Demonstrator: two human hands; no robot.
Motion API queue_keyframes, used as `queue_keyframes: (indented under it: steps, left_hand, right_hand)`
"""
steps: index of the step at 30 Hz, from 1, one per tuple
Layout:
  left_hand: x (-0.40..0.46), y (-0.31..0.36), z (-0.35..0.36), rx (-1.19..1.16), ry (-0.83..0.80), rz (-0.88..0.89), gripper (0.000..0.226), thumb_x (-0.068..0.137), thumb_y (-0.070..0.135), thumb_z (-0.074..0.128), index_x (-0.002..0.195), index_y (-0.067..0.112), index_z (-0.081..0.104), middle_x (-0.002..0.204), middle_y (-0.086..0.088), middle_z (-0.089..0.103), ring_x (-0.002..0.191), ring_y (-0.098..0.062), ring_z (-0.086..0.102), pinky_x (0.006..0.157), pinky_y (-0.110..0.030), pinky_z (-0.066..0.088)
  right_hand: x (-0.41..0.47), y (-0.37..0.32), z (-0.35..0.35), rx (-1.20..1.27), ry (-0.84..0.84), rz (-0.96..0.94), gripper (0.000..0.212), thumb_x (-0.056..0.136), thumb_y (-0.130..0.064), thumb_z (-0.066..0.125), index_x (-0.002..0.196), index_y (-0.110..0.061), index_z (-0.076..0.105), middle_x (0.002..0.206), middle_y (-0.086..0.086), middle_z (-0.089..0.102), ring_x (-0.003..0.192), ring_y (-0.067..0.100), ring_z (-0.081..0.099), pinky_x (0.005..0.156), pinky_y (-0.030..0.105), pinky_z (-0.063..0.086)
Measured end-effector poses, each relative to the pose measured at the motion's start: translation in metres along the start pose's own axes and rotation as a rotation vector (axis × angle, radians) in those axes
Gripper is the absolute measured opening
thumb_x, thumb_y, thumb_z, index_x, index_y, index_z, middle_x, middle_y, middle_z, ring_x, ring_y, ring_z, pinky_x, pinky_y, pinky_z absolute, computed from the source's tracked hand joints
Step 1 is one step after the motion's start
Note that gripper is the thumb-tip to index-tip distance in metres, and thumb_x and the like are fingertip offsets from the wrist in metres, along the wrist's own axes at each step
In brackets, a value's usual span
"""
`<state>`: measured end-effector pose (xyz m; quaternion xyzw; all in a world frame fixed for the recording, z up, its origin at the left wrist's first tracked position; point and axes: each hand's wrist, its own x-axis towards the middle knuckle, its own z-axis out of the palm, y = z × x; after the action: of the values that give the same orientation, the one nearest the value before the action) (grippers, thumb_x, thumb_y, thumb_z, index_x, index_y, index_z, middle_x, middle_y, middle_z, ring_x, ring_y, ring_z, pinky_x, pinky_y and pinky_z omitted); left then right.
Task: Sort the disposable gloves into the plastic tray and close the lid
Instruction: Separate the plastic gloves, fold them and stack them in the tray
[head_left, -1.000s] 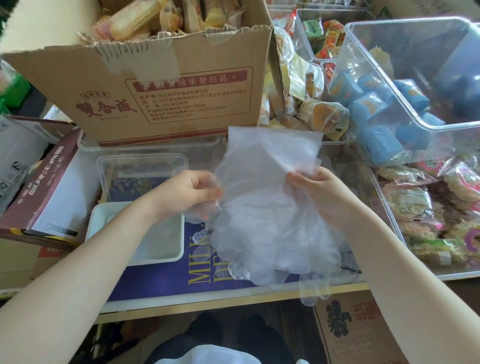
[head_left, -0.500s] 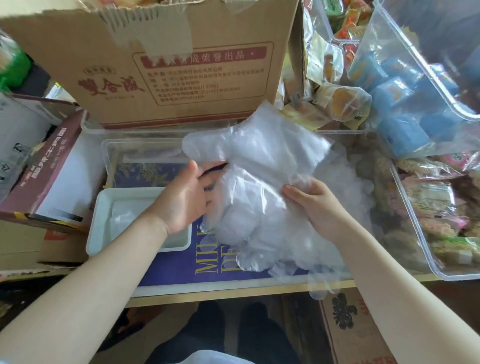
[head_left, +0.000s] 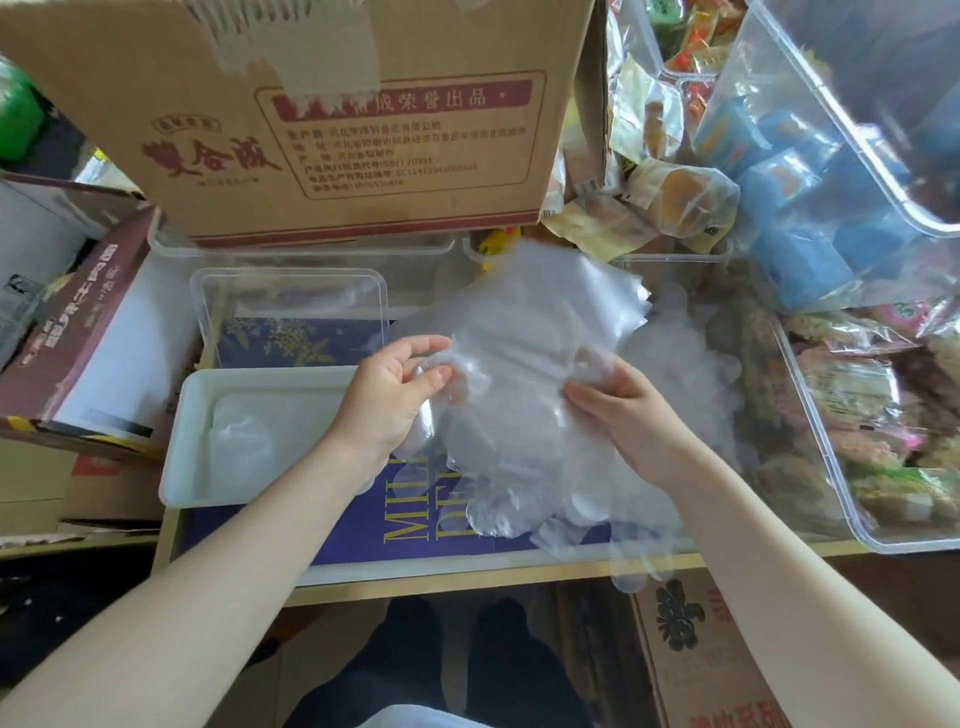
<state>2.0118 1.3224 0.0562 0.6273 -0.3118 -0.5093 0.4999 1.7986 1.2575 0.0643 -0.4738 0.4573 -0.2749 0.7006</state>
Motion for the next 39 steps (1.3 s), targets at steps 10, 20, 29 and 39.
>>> queue_keyframes:
  steps: [10, 20, 29, 39]
  left_hand:
    - [0.012, 0.019, -0.001, -0.239, 0.051, -0.139, 0.037, 0.066, 0.019, 0.053, 0.099, 0.005, 0.058, 0.079, -0.006, 0.065, 0.073, -0.024, 0.066, 0.06, -0.024, 0.049]
    - [0.008, 0.037, -0.004, -0.193, -0.166, -0.104, 0.026, 0.1, 0.021, 0.036, 0.096, 0.014, 0.061, 0.069, 0.004, 0.066, 0.049, -0.009, 0.057, 0.039, -0.014, 0.038]
    - [-0.004, 0.04, 0.008, -0.199, -0.256, -0.113, 0.017, 0.094, 0.012, 0.048, 0.081, 0.014, 0.059, 0.073, 0.0, 0.063, 0.069, -0.017, 0.062, 0.059, -0.026, 0.051]
    - [-0.02, 0.028, 0.017, -0.336, -0.251, -0.182, 0.1, 0.059, 0.091, 0.032, 0.131, 0.025, 0.051, 0.126, -0.005, 0.061, 0.112, -0.022, 0.061, 0.086, -0.034, 0.052]
  right_hand:
    - [-0.024, -0.056, -0.012, -0.27, -0.317, -0.386, 0.043, 0.08, -0.007, 0.062, 0.065, -0.046, 0.066, 0.074, -0.028, 0.066, 0.073, -0.011, 0.061, 0.066, 0.005, 0.046]
    - [-0.02, -0.051, -0.01, -0.449, -0.05, -0.288, 0.029, 0.091, -0.036, 0.051, 0.079, -0.022, 0.074, 0.076, -0.009, 0.067, 0.074, 0.004, 0.059, 0.07, 0.011, 0.039]
    - [-0.022, -0.035, 0.003, 0.092, 0.072, -0.167, 0.023, 0.081, -0.01, 0.064, 0.1, -0.023, 0.065, 0.067, -0.009, 0.063, 0.057, 0.005, 0.055, 0.054, 0.015, 0.045]
    - [-0.019, -0.017, 0.008, 0.015, 0.395, -0.061, 0.014, 0.087, -0.011, 0.064, 0.095, -0.022, 0.067, 0.083, 0.001, 0.066, 0.064, 0.012, 0.059, 0.057, 0.028, 0.051]
